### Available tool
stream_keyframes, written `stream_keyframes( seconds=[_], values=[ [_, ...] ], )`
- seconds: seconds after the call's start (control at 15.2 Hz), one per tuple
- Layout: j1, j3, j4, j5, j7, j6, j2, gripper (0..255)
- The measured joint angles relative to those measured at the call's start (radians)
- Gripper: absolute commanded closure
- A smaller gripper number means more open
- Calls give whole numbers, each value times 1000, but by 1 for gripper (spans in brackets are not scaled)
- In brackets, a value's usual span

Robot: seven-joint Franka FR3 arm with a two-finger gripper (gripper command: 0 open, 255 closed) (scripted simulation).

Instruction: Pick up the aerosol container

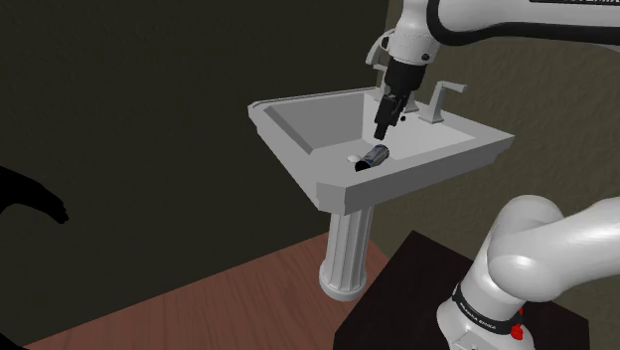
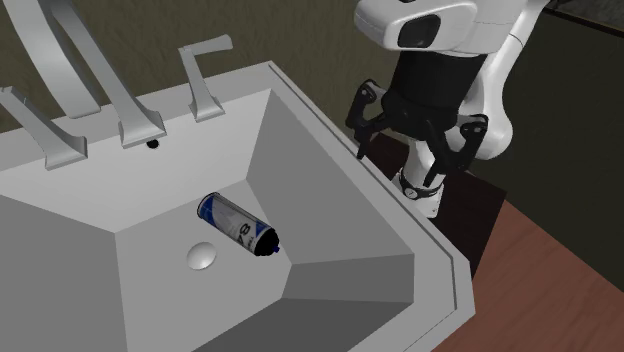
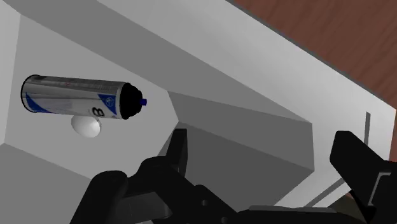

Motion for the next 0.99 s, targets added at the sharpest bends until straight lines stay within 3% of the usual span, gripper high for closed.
stream_keyframes(
  seconds=[0.26,0.99],
  values=[
    [18,-66,-23,-30,-125,14,9,0],
    [129,-418,11,-170,-818,112,228,0]
  ],
)
